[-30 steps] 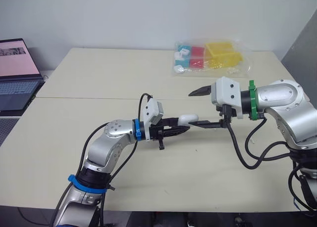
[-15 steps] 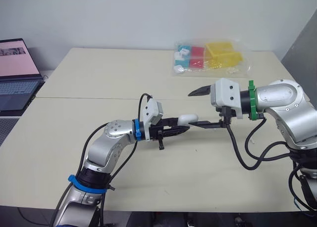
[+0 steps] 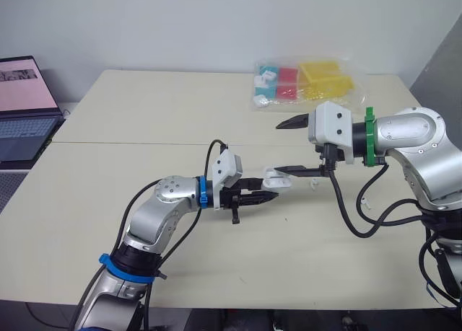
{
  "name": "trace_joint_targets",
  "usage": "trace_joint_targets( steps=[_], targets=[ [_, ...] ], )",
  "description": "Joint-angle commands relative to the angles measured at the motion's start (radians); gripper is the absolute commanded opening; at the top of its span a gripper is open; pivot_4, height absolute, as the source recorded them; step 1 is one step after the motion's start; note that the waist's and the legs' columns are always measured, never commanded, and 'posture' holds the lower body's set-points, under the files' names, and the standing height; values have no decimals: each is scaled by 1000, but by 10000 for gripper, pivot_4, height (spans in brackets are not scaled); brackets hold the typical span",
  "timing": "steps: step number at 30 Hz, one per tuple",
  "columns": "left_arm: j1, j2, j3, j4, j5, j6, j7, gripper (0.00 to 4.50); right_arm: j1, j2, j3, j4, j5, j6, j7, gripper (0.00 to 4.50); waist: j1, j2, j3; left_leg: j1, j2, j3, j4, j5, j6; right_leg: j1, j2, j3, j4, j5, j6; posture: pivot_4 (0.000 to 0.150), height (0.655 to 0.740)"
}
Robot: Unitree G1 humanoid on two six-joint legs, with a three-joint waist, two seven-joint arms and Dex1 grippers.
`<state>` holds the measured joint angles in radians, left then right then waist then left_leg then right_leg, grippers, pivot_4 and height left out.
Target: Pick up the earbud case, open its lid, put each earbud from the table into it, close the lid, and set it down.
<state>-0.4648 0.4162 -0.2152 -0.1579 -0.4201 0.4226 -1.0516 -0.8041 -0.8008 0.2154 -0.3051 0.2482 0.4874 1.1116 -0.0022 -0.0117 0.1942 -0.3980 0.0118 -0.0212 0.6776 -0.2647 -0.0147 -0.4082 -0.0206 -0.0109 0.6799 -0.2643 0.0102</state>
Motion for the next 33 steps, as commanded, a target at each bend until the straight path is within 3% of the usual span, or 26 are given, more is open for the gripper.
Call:
trace_joint_targets(
  steps=[1, 8, 18, 26, 33],
  targets=[
    [-4, -2, -3, -34, -3, -31, -11, 7761, -17, -4, -36, -20, 8, 7, -7, 43161, 0, 0, 0, 0, 0, 0, 0, 0, 0, 0, 0, 0, 0, 0, 0, 1500, 7400],
    [-6, -8, 2, -7, 23, -56, 10, 7761, -17, -34, -74, -27, 68, 58, 24, 43161, 0, 0, 0, 0, 0, 0, 0, 0, 0, 0, 0, 0, 0, 0, 0, 1500, 7400],
    [18, -37, 64, 36, 52, -163, 88, 7761, 43, -169, -272, -8, 179, 277, -25, 43161, 2, 0, 0, 0, 0, 0, 0, 0, 0, 0, -1, 0, -1, 0, 0, 1500, 7400],
    [35, -20, 44, 15, 49, -187, 50, 7761, 353, -302, -419, -70, 175, 350, -68, 43161, 5, 0, 0, -1, -1, 0, -1, 0, 0, 0, -1, 0, -1, 0, 0, 1500, 7400],
    [50, -14, 14, -10, 56, -190, 12, 7761, 534, -215, -388, -17, 97, 346, -235, 43161, 0, 0, 0, 0, 1, 1, 0, 0, 0, 0, 1, 1, 0, -2, 4, 1500, 7400]
  ],
)
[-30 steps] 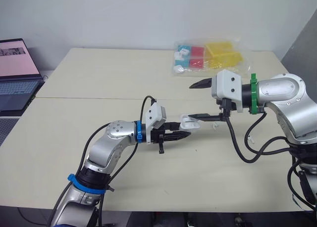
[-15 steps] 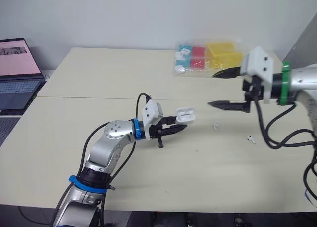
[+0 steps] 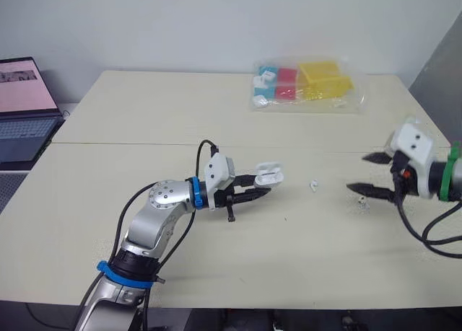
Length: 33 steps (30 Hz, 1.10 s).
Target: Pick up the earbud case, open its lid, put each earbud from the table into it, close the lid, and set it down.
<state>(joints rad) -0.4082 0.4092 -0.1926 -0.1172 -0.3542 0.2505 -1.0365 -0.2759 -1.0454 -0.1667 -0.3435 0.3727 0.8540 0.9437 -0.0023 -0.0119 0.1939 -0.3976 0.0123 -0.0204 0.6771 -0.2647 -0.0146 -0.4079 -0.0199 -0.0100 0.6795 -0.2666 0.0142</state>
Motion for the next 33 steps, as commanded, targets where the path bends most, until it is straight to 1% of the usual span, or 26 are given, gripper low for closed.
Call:
trace_joint_targets(
  steps=[1, 4, 8, 13, 18, 26, 29, 33],
  targets=[
    [-8, -8, -12, -55, -10, -16, -4, 7761, 21, 38, 5, 37, -43, -45, -74, 43161, 0, 0, 0, 0, 0, 0, 0, 0, 0, 0, 0, 0, 0, 0, 0, 1500, 7400],
    [-9, -10, -19, -67, -11, -9, -4, 7761, 45, 73, 23, 92, -78, -84, -112, 43161, 1, 0, 0, 0, -1, 0, 0, 0, 1, 0, 1, 0, 0, 0, 1, 1500, 7400],
    [-11, -5, -25, -82, -6, -1, 0, 7761, 66, 103, 40, 209, -110, -121, -135, 43161, 1, 0, 0, 0, -1, 1, 0, 0, 1, 0, 1, 1, 0, 1, 0, 1500, 7400],
    [-11, 0, -26, -101, -6, 14, 7, 7761, 82, 137, 11, 294, -87, -140, -126, 43161, 0, 0, 0, 0, -1, 1, 0, 0, 1, 0, 1, 1, 0, 0, 0, 1500, 7400],
    [-15, 2, -24, -114, -8, 32, 11, 7761, 82, 153, 16, 325, -96, -170, -125, 43161, 0, 0, 0, 0, -1, 1, 0, 0, 1, 0, 1, 1, 0, 0, 1, 1500, 7400],
    [-31, -1, -24, -115, -5, 47, 14, 7761, 51, 173, 16, 342, -75, -113, -135, 43161, 0, 0, 0, 0, -1, 1, 0, 0, 1, 0, 1, 1, 0, 0, 1, 1500, 7400],
    [-35, 1, -25, -114, -5, 50, 15, 7761, 54, 168, 14, 334, -53, -52, -130, 37436, 0, 0, 0, 0, -1, 1, 0, 0, 1, 0, 1, 1, 0, 0, 1, 1500, 7400],
    [-35, 5, -24, -116, -6, 52, 16, 7761, 78, 150, 8, 307, -33, -10, -112, 23211, 1, 0, 0, 0, -1, 0, 0, 0, 1, 1, 1, 0, 0, 1, 0, 1500, 7400]
  ],
)
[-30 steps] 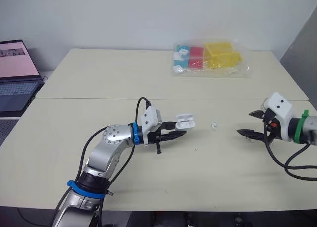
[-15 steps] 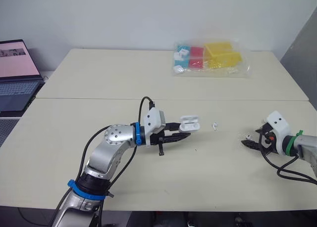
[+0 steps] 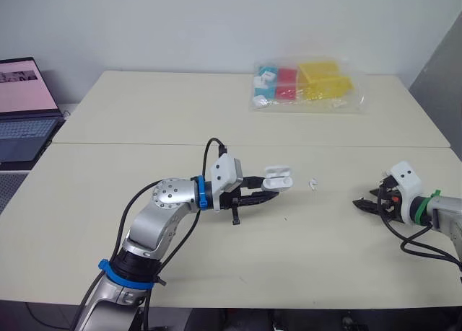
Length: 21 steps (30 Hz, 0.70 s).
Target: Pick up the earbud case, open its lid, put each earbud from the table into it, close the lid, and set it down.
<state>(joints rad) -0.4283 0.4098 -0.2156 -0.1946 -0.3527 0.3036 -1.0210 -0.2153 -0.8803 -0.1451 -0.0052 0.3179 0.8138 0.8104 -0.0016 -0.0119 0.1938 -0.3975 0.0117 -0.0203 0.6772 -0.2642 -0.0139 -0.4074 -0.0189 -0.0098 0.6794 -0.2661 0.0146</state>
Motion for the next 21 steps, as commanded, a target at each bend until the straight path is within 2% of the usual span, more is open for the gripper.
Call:
trace_joint_targets(
  steps=[1, 5, 6, 10, 16, 21],
  targets=[
    [-15, 5, -1, -38, -7, 0, 2, 7761, 21, -18, -15, -39, 26, 32, 24, 19680, 0, 0, 0, 0, 0, 0, 0, 0, 0, 0, 0, 0, 0, 0, 0, 1500, 7400],
    [-14, 7, 0, -41, -8, 2, 6, 7761, 28, -25, -8, -66, 34, 30, 34, 5486, 0, 0, 0, 0, 0, 0, 0, 0, 0, 0, 0, 0, 0, 0, 1, 1500, 7400],
    [-14, 8, 1, -41, -8, 3, 7, 7761, 26, -26, -2, -73, 30, 19, 38, 4350, 0, 0, 0, 0, 0, 0, 0, 0, 0, 0, 0, 0, 0, 0, 1, 1500, 7400],
    [-14, 10, 2, -42, -8, 7, 8, 7761, 24, -42, 25, -103, 22, -17, 70, 4363, -1, 0, 0, 0, 0, 0, 0, 0, 0, 0, 0, 0, 0, 0, 1, 1500, 7400],
    [-8, 22, 6, -52, -12, 17, 4, 7761, 78, -165, 106, -256, 41, -77, 252, 4363, 0, 0, 0, 0, 0, -1, 0, 0, 0, 0, 0, -1, 0, -1, 1, 1500, 7400],
    [5, 28, -2, -65, -9, 15, 7, 7761, 160, -273, 155, -247, -30, -227, 363, 4363, 2, 0, 0, 0, -1, 0, 0, 0, 0, 1, -1, -1, -1, -1, 1, 1500, 7400]
  ],
)
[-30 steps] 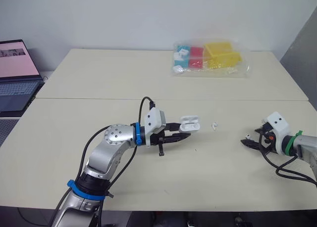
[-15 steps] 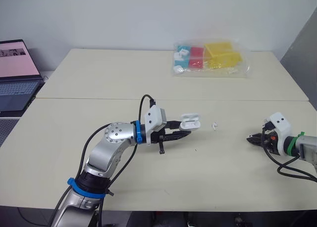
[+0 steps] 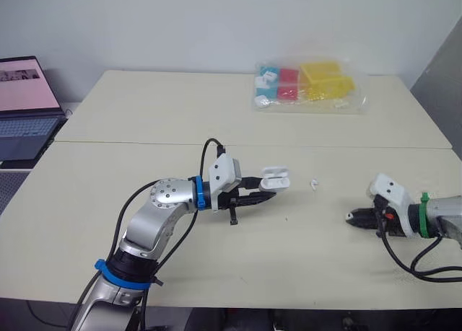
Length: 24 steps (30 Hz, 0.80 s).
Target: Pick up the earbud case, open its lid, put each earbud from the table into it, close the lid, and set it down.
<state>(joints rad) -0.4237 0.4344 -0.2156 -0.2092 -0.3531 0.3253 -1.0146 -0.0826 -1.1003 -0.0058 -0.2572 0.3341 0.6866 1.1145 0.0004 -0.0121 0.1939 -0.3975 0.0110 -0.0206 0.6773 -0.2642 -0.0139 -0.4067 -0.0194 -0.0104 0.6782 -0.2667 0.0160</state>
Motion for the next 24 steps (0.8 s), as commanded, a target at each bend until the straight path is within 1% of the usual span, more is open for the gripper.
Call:
trace_joint_targets(
  steps=[1, 5, 10, 16, 22, 24],
  targets=[
    [2, 4, -4, -52, -8, -7, 1, 7761, 35, -66, 25, 22, -67, -132, 64, 4363, 0, 0, 0, 0, 0, 0, 0, 0, 0, 0, 0, 0, 0, 0, 0, 1500, 7400],
    [11, 8, -6, -64, -8, -4, 4, 7761, -4, -57, 43, 113, -97, -204, 75, 4363, -3, 0, 0, 1, 0, 1, 0, 0, 0, 0, 0, 1, 0, 0, 1, 1500, 7400],
    [17, 14, -3, -75, -12, 2, 7, 7761, -52, -46, 61, 164, -116, -245, 91, 4363, -3, 0, 0, 2, 1, 1, 0, 0, 0, 1, 1, 1, 1, 1, 1, 1500, 7400],
    [31, 17, -6, -88, -13, 11, 12, 7761, -129, -71, 137, 276, -201, -351, 179, 4363, -3, 0, 0, 2, 1, 2, 0, 0, 0, 1, 0, 2, 1, 1, 1, 1500, 7400],
    [49, 16, -9, -113, -14, 25, 25, 7761, -188, -72, 174, 325, -213, -354, 262, 4363, -1, 0, 0, 2, 1, 1, 0, 0, 0, 1, 0, 1, 1, 1, 1, 1500, 7400],
    [56, 17, -8, -118, -15, 28, 31, 7761, -197, -66, 176, 331, -214, -356, 272, 11600, 0, 0, 0, 2, 1, 1, 0, 0, 0, 1, 0, 1, 1, 1, 1, 1500, 7400]
  ],
)
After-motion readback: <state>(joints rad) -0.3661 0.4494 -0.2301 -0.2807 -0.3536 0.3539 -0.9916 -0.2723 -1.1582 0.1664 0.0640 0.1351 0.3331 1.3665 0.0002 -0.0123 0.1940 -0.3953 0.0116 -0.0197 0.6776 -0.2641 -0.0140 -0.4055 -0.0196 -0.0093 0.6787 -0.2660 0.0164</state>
